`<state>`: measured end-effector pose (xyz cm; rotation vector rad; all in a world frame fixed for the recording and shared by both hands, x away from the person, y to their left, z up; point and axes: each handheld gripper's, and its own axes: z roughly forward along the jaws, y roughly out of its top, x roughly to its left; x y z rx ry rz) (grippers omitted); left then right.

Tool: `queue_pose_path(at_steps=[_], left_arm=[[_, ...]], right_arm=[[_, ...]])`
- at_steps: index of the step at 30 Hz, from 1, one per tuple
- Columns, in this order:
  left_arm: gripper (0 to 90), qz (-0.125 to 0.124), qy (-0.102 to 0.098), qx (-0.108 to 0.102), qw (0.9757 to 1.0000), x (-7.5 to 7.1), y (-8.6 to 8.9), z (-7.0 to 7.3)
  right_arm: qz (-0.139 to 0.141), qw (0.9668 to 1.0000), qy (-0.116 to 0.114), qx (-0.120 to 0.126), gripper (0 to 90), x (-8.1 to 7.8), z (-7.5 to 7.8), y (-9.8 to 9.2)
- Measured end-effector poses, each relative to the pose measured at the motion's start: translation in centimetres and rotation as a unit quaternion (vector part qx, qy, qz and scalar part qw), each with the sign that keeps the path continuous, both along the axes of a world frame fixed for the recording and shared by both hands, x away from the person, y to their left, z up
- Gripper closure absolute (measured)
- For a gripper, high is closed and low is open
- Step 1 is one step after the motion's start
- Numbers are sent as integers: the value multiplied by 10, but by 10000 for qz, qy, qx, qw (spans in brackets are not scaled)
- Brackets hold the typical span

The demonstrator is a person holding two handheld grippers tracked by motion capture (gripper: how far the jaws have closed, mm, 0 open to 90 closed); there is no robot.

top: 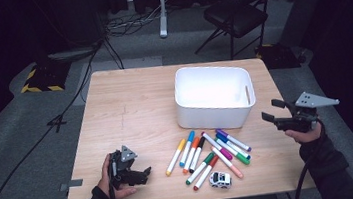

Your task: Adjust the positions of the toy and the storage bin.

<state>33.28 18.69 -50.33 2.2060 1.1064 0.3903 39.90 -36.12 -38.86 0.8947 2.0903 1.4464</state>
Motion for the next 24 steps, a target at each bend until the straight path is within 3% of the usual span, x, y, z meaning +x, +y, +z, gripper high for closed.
queue_pose_path(at_steps=[3, 4, 6, 8, 11, 13, 16, 22, 24], left_arm=[[1, -36, 28, -22, 10000, 0, 0, 0], [1, -42, 27, -19, 10000, 0, 0, 0], [1, -56, 26, -20, 10000, 0, 0, 0], [0, -57, 26, -19, 10000, 0, 0, 0], [1, -58, 25, -19, 10000, 0, 0, 0], [1, -58, 27, -20, 10000, 0, 0, 0], [1, -58, 27, -19, 10000, 0, 0, 0], [1, -61, 54, -54, 10000, 0, -1, 0], [1, -46, 45, -22, 10000, 0, -1, 0]], right_arm=[[-66, 9996, -258, -61, 283, 6, 24, 8], [-46, 9996, -236, -148, 277, 13, 33, 15], [-47, 9995, -237, -188, 277, 16, 34, 18], [-74, 9994, -144, -299, 268, 29, 37, 28], [-145, 9989, -71, -443, 263, 38, 36, 34], [-216, 9984, 208, -473, 259, 52, 28, 40], [-365, 9969, 449, -540, 261, 64, 19, 44], [-473, 9942, 798, -537, 259, 77, 6, 52], [-480, 9940, 809, -566, 228, 78, 3, 54]])
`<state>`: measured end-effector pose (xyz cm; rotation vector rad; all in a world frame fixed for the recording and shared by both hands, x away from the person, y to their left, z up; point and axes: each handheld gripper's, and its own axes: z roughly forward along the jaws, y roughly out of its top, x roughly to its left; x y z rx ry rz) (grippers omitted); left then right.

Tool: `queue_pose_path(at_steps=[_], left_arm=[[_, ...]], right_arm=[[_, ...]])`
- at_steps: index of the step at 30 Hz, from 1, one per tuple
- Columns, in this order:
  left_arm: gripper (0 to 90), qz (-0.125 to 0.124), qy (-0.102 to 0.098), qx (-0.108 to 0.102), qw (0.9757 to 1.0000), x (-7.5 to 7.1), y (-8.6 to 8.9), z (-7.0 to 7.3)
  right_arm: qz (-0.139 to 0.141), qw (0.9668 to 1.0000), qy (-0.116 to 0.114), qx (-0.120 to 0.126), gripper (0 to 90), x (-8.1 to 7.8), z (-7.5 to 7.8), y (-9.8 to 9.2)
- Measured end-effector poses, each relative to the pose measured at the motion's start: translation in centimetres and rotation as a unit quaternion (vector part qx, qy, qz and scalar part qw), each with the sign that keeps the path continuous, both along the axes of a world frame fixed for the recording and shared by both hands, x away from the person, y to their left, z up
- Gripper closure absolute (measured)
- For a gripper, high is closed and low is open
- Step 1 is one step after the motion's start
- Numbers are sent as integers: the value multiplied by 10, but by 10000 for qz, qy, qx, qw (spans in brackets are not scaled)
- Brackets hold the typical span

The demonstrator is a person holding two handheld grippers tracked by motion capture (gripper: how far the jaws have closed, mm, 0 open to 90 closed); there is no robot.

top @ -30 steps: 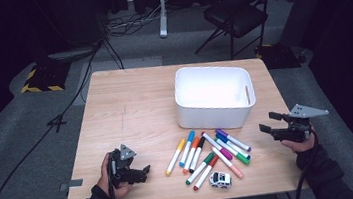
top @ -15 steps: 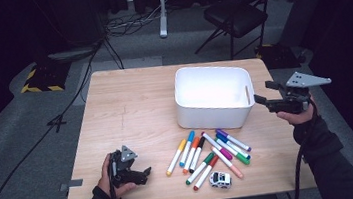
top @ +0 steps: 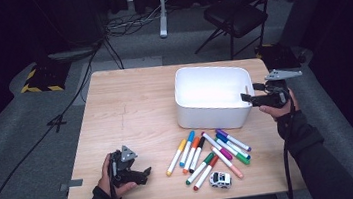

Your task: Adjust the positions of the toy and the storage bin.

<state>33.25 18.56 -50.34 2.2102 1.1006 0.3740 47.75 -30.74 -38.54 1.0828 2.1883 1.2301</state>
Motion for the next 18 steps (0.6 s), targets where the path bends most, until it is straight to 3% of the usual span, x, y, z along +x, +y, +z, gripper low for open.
queue_pose_path(at_steps=[6, 9, 11, 18], left_arm=[[2, -32, -53, 40, 10000, -1, -6, 0], [2, -66, -35, 16, 10000, -2, -10, 0], [3, -62, 27, -19, 10000, -3, -10, 0], [4, -87, -10, 0, 10000, -3, -11, 0]], right_arm=[[-83, 9999, 134, -23, 222, 3, -8, 5], [-39, 9997, 159, -153, 224, 3, -12, 11], [-47, 9998, 193, -92, 225, 3, -13, 13], [-31, 9998, 161, -129, 223, -1, -15, 23]])
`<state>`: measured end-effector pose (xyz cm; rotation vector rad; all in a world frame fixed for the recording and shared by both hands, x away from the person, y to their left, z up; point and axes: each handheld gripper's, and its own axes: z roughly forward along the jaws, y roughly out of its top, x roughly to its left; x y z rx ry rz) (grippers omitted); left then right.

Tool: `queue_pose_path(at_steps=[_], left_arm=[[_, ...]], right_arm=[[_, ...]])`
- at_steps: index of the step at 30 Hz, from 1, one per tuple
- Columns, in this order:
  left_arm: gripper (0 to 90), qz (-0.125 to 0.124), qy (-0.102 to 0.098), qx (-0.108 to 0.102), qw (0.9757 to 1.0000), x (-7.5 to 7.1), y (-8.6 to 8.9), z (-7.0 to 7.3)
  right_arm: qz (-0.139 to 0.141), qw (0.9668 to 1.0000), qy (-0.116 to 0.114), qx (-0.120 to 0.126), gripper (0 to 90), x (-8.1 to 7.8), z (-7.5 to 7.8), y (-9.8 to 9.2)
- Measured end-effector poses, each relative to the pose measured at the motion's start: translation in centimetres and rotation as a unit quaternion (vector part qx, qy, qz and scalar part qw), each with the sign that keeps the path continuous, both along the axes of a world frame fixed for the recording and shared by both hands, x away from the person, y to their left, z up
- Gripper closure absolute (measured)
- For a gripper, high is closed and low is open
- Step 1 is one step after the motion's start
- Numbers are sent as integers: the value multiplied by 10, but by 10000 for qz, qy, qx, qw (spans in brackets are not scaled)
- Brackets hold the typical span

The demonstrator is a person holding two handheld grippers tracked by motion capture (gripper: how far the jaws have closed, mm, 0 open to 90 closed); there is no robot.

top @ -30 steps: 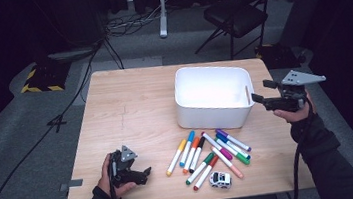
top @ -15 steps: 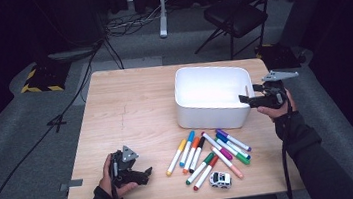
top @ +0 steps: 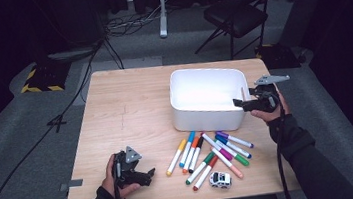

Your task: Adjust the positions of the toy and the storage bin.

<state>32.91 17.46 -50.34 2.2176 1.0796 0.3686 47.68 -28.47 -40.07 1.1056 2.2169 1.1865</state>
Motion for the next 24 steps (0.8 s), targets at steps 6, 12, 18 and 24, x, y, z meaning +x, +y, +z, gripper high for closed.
queue_pose_path(at_steps=[6, 12, 18, 24], left_arm=[[4, -68, -10, 23, 10000, -1, -2, 0], [4, -103, -48, 34, 9999, -3, -6, 0], [4, -128, -14, -15, 9999, -4, -9, 0], [3, -146, -41, 40, 9999, -4, -9, 0]], right_arm=[[-22, 9998, -189, -116, 230, -4, 4, 3], [227, 9978, -573, 248, 249, -27, 19, -14], [512, 9954, -737, 339, 258, -50, 20, -30], [849, 9936, -627, 392, 273, -70, -1, -46]])
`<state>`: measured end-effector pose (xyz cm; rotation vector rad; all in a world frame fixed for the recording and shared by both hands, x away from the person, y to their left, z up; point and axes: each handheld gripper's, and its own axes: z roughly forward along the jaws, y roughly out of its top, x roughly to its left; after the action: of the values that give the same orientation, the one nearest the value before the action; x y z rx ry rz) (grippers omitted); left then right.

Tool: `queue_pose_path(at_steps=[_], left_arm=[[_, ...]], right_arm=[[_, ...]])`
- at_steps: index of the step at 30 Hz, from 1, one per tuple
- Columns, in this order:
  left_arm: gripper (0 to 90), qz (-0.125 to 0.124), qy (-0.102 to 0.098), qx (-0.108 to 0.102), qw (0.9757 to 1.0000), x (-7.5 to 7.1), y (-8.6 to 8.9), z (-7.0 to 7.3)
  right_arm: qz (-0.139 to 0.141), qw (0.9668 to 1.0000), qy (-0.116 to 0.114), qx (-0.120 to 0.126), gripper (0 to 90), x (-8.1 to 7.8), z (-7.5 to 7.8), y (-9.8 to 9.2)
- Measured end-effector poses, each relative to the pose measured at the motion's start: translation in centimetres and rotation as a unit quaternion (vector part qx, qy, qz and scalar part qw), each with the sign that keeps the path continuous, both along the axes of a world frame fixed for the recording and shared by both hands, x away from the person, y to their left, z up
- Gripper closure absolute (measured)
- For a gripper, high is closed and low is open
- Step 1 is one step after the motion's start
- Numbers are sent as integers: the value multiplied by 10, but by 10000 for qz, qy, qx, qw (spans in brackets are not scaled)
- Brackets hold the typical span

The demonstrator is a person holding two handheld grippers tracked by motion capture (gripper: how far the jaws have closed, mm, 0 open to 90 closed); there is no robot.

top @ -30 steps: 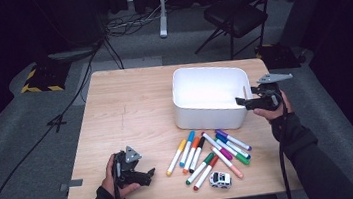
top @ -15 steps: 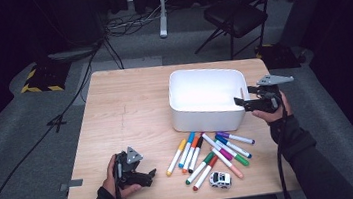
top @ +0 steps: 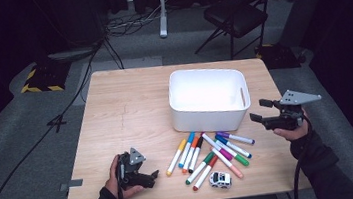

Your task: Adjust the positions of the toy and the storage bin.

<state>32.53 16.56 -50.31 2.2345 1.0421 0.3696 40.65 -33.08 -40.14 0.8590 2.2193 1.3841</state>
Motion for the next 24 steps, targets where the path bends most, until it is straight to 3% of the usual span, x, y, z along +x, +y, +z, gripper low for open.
queue_pose_path(at_steps=[2, 3, 4, 6, 8, 12, 13, 15, 18, 21, 24], left_arm=[[3, -7, 10, 1, 10000, 0, 0, 0], [3, -8, 11, 3, 10000, 0, 0, 0], [3, -8, 11, 3, 10000, 0, 0, 0], [3, 0, 1, -1, 10000, 0, 0, 0], [3, -14, 13, 3, 10000, 0, 0, 0], [3, -60, 8, 6, 10000, 1, 1, 0], [3, -82, 6, 4, 10000, 1, 1, 0], [3, -108, 6, -5, 9999, 1, 2, 0], [3, -148, 57, -51, 9999, 1, 3, 0], [4, -208, 20, -19, 9998, 2, 8, 0], [4, -171, 10, -4, 9999, 3, 15, 0]], right_arm=[[124, 9999, 48, -68, 276, -4, -12, -2], [264, 9994, 170, -118, 277, -6, -25, -4], [264, 9994, 170, -118, 277, -6, -25, -4], [424, 9981, 368, -243, 306, -6, -47, -5], [463, 9975, 431, -300, 321, -5, -54, -5], [787, 9934, 669, -502, 410, -3, -77, -3], [938, 9908, 768, -601, 428, -3, -83, -1], [992, 9884, 804, -818, 428, -3, -89, 3], [1085, 9861, 933, -851, 435, -1, -95, 5], [955, 9879, 921, -809, 434, 1, -100, 5], [1010, 9875, 899, -809, 448, 0, -100, 6]])
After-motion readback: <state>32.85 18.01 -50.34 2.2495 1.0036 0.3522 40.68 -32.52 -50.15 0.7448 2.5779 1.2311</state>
